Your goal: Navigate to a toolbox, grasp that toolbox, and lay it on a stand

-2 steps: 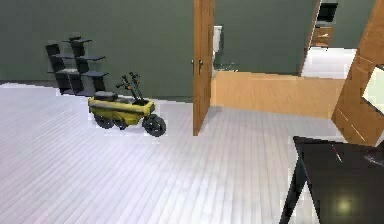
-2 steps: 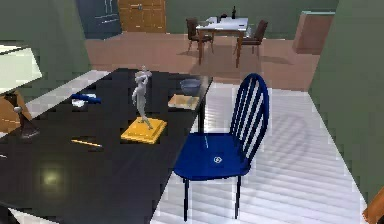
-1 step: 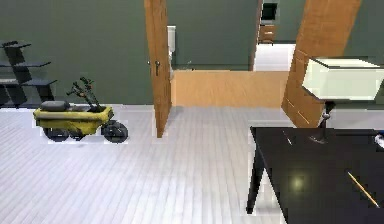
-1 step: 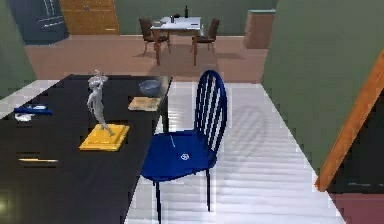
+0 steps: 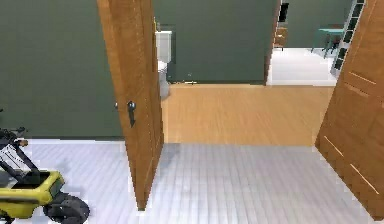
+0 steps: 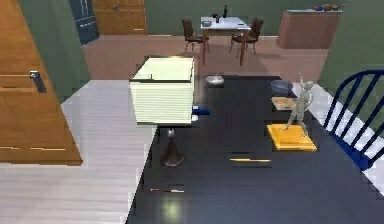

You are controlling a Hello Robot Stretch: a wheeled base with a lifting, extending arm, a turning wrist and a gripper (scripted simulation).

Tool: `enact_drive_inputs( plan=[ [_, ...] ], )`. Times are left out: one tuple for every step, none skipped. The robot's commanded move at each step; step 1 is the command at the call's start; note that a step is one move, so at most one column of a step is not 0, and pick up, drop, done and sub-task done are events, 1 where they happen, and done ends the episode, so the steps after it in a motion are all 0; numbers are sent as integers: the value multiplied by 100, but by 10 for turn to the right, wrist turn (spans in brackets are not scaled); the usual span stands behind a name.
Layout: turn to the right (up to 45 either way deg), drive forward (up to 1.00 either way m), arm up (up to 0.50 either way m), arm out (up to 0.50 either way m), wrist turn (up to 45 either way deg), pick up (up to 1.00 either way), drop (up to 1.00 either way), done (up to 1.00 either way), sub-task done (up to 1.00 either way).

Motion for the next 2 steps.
enact_drive_inputs(
  plan=[
    [60,0,0,0,0,0,0,0,0],
    [0,50,0,0,0,0,0,0,0]
  ],
)
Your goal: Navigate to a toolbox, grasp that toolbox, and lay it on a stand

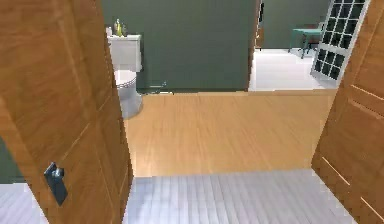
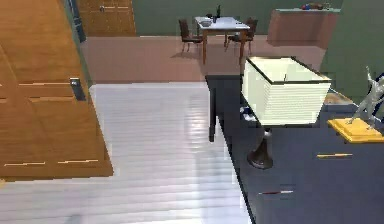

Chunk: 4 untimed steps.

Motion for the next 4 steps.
enact_drive_inputs(
  plan=[
    [420,0,0,0,0,0,0,0,0],
    [0,40,0,0,0,0,0,0,0],
    [-330,0,0,0,0,0,0,0,0],
    [0,100,0,0,0,0,0,0,0]
  ],
)
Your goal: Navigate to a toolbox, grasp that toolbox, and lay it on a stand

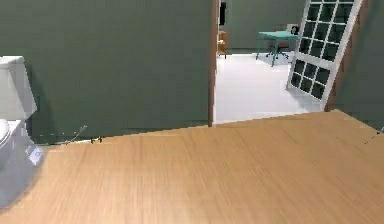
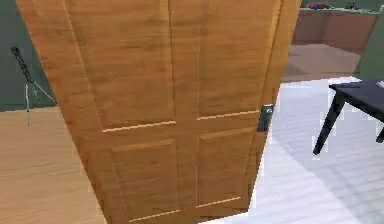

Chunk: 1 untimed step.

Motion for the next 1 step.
enact_drive_inputs(
  plan=[
    [0,55,0,0,0,0,0,0,0]
  ],
)
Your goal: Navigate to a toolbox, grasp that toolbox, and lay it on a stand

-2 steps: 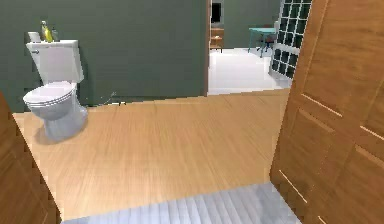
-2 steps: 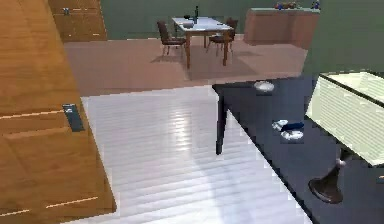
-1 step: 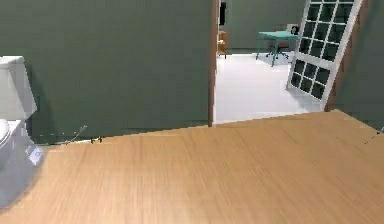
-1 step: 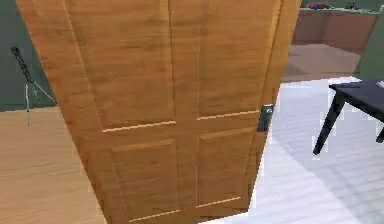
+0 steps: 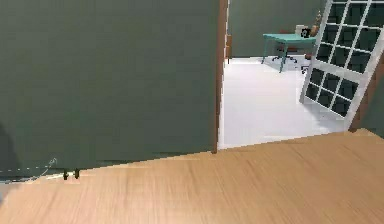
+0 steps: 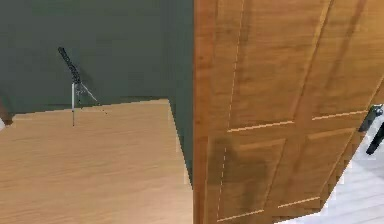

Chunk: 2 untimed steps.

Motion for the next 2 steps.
enact_drive_inputs(
  plan=[
    [240,0,0,0,0,0,0,0,0],
    [0,100,0,0,0,0,0,0,0]
  ],
)
